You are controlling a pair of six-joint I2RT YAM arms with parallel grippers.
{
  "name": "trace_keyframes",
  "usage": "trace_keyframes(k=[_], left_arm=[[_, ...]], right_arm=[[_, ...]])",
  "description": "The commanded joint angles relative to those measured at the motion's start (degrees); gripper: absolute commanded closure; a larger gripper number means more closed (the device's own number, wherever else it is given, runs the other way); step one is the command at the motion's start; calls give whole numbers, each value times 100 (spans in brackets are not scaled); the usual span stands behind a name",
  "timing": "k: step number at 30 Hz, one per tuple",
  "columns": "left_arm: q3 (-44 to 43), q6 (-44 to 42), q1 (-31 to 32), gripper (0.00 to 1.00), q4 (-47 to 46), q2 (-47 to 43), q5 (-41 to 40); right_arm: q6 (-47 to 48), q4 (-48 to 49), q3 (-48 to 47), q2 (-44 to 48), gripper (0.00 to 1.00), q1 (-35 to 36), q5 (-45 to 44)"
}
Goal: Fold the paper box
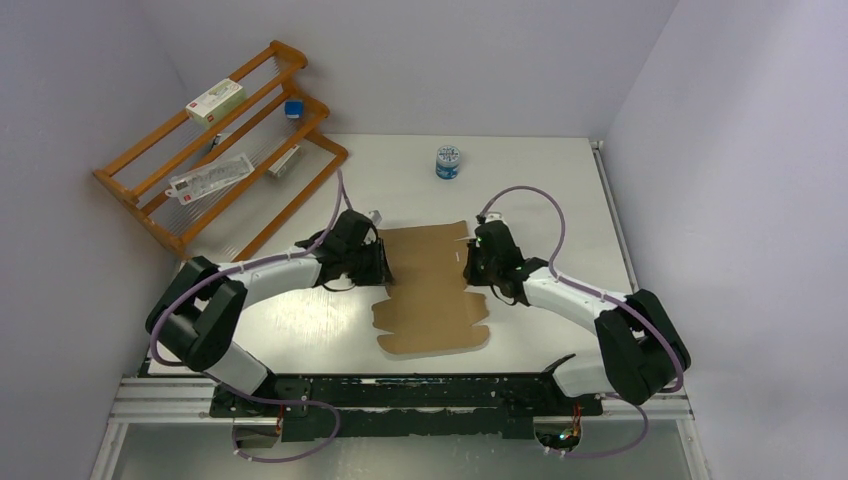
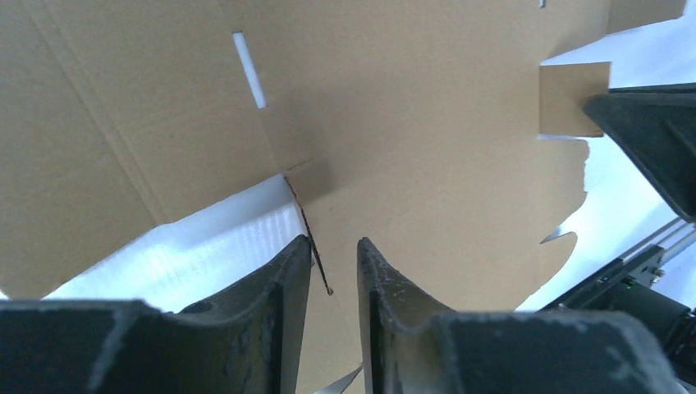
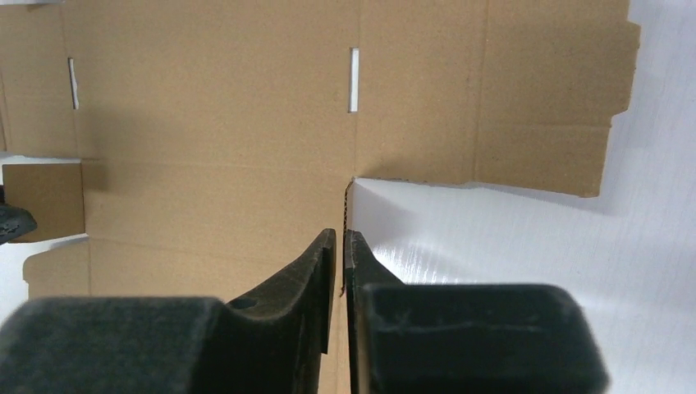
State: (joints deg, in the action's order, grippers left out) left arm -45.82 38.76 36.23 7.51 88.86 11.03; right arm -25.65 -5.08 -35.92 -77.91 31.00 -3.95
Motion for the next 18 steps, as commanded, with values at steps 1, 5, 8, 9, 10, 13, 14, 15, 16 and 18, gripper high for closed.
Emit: trace_keyframes(k=[1,5,8,9,10,13,14,15,16,18], left_arm=[[-261,-217,52,63,395,-45,-454],[-258,-359,-74,50,539,-351,-764],[-243,-482,-425,43,642,-581,-743],[-255,-556,-563,42,698,-646,-736],[-260,-609,-716,41,729,-696,-712],[-280,-748,-1198,38,768,-781,-602],[-317,-800,-1330,37,795,-773,-578],[-360,-867,-1455,36,830,-729,-580],[-423,-934,-1572,36,876,-663,-529],[-580,-1069,-1805,36,1028,-460,-344]], right_arm=[[26,-184,-186,39,82,59,-190],[263,-367,-371,175,68,33,-289],[487,-433,-540,265,61,-47,-215],[577,-427,-584,286,60,-96,-159],[639,-405,-617,293,59,-152,-92],[765,-323,-721,263,56,-350,174],[804,-285,-754,231,55,-422,301],[837,-249,-784,197,54,-493,426],[880,-206,-815,158,52,-557,604],[972,-137,-891,64,49,-679,930]])
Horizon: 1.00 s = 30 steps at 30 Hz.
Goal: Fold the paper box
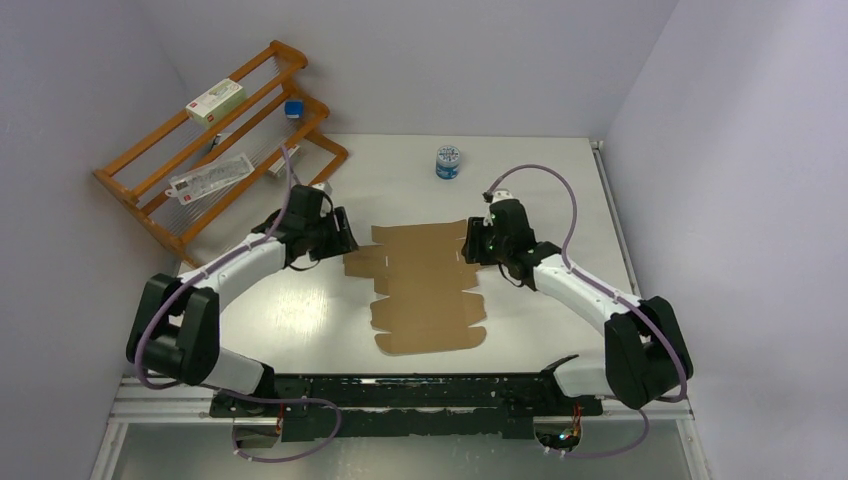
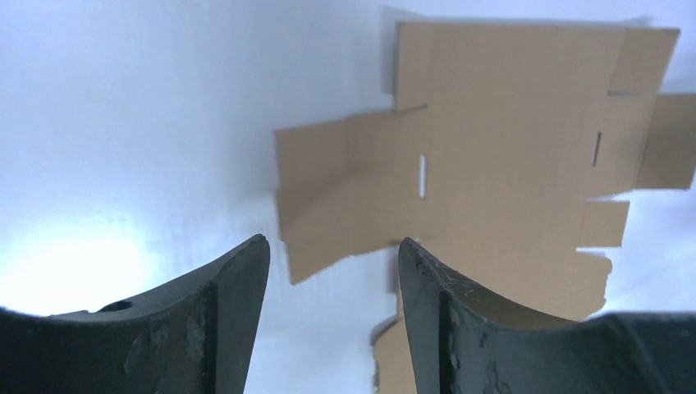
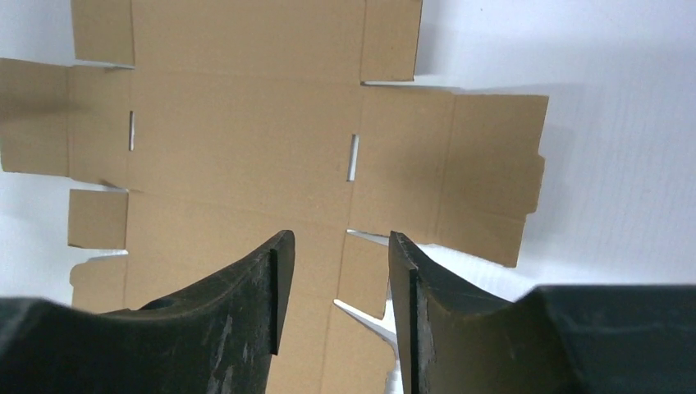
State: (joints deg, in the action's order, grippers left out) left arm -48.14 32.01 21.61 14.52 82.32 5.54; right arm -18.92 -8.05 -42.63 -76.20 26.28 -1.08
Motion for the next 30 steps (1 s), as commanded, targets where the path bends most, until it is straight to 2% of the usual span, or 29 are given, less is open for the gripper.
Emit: trace_keyframes(k=[1,6,14,20,26,30], left_arm=[[-412,-437,-425,36,351,287,261],[-537,-451,-760,38,185,762,988],[-824,-529,-868,47,185,1461,1611],[-958,-610,-895,60,281,1716,1675],[-1131,-912,-895,85,603,1700,1514],[-1237,-1266,-895,91,854,1571,1399]], right_arm=[[331,177,-277,-154,49,-246,791],[410,354,-358,-297,45,-299,1114],[443,611,-339,-471,42,-300,1350],[464,777,-308,-614,42,-299,1548],[651,995,-453,-784,40,-299,1817],[721,1101,-747,-939,38,-299,1952]])
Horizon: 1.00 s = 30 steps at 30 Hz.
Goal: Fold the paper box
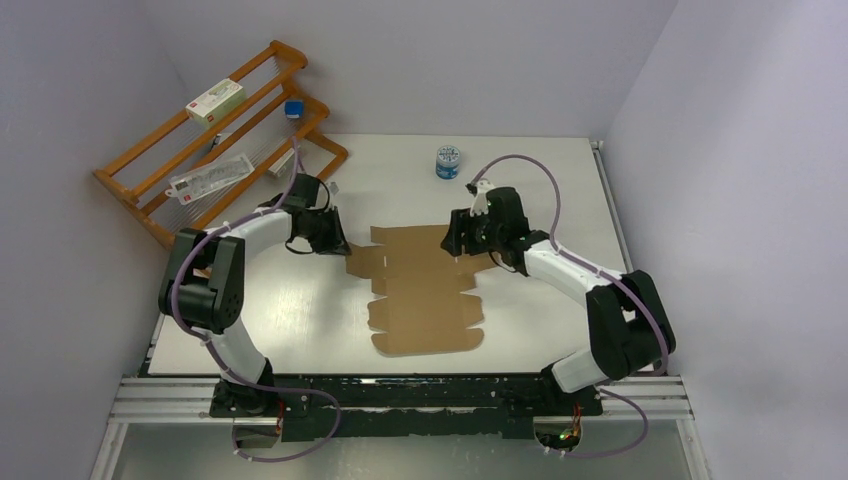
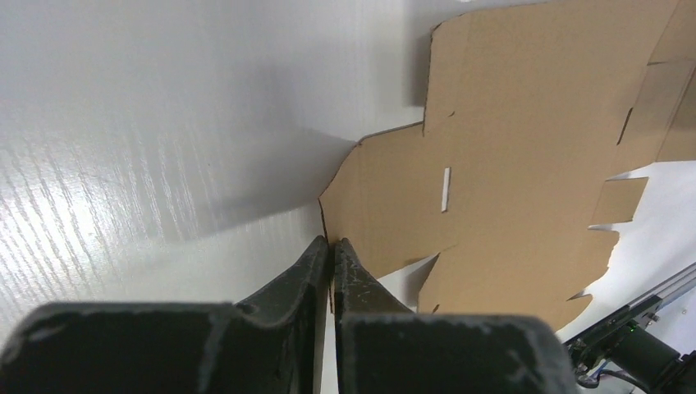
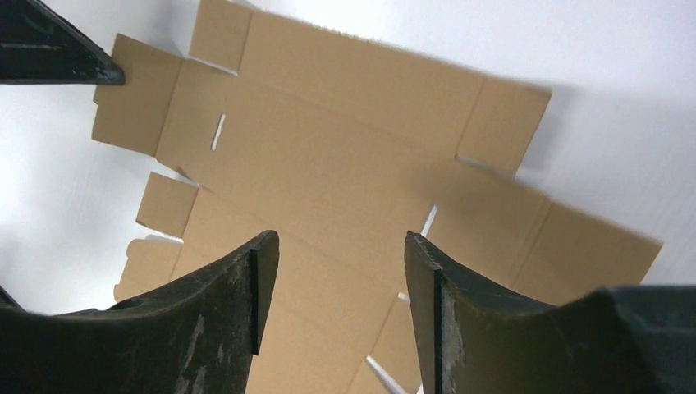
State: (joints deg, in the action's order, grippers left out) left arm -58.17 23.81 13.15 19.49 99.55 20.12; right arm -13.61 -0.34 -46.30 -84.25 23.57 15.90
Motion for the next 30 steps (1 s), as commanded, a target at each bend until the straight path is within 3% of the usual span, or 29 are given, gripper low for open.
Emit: trace_keyframes(k=[1,10,18,30], left_arm=[[-259,-523,-49,92,378,-159,-27],[-455,-1255,-36,95,530,-525,125],[-325,-1679,-16,95,456,-994,84],[-162,-1766,-14,95,269,-1217,362]], right_arm=[[234,360,-474,-185,36,-28,280],[1558,-783,-2059,-1196,23,-66,790],[2478,-2031,-3539,-2458,23,-65,1627],[3214,-3006,-4527,-3565,32,60,2496]])
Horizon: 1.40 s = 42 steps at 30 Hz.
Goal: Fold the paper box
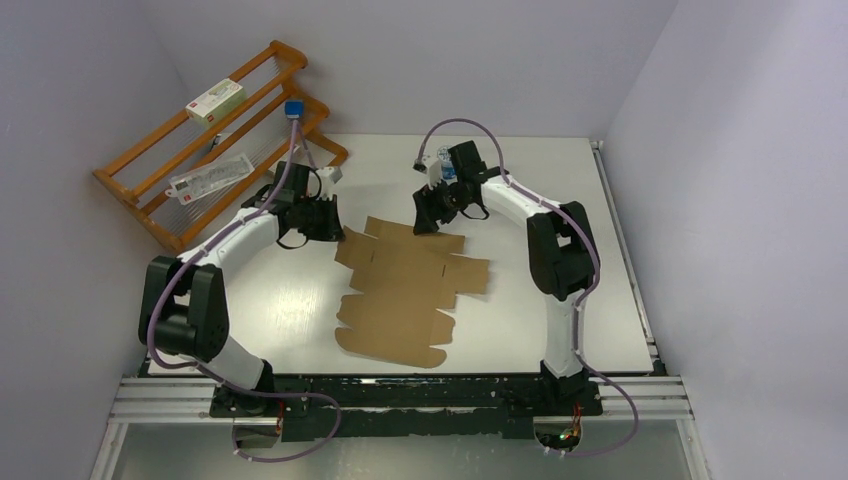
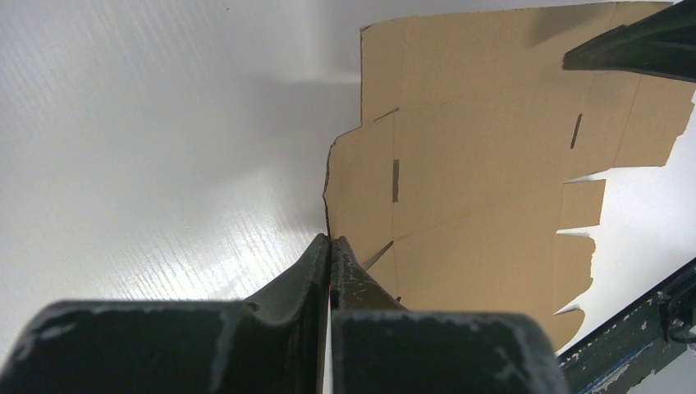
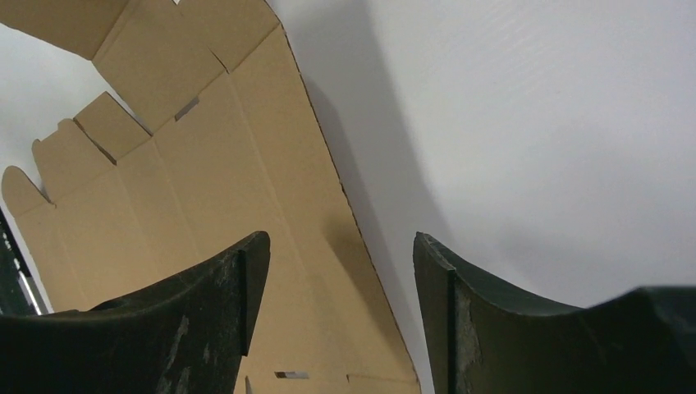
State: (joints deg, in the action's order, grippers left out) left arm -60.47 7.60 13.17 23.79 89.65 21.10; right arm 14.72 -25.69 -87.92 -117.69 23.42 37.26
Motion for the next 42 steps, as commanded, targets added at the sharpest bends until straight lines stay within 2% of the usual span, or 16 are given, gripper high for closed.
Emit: trace_keyframes(k=[1,5,11,15,22,25,33,38,42], left_arm=[[70,-149,-13,95,-168,-235,284],[100,-168,-7,95,-211,-270,360],[123,-162,-7,95,-268,-265,424],[132,-136,-7,95,-295,-238,439],[122,-137,-7,87,-263,-193,331],[132,-110,-12,83,-266,-243,202],[83,22,-31,66,-184,-358,-138],[138,212,-149,59,-425,-609,61],[68,590,-236,58,-828,-584,513]], right_arm=[[439,-543,-431,-300,33,85,388],[625,-833,-706,-612,38,108,536],[940,-1315,-927,-765,60,138,797],[1063,-1498,-957,-680,80,142,694],[1196,-1681,-964,-280,97,324,-40],[1227,-1674,-946,-35,100,496,-549],[1264,-1177,-586,640,100,903,-1850],[1406,-859,-280,935,100,1060,-2206],[1424,-770,-112,1064,100,1118,-2109]])
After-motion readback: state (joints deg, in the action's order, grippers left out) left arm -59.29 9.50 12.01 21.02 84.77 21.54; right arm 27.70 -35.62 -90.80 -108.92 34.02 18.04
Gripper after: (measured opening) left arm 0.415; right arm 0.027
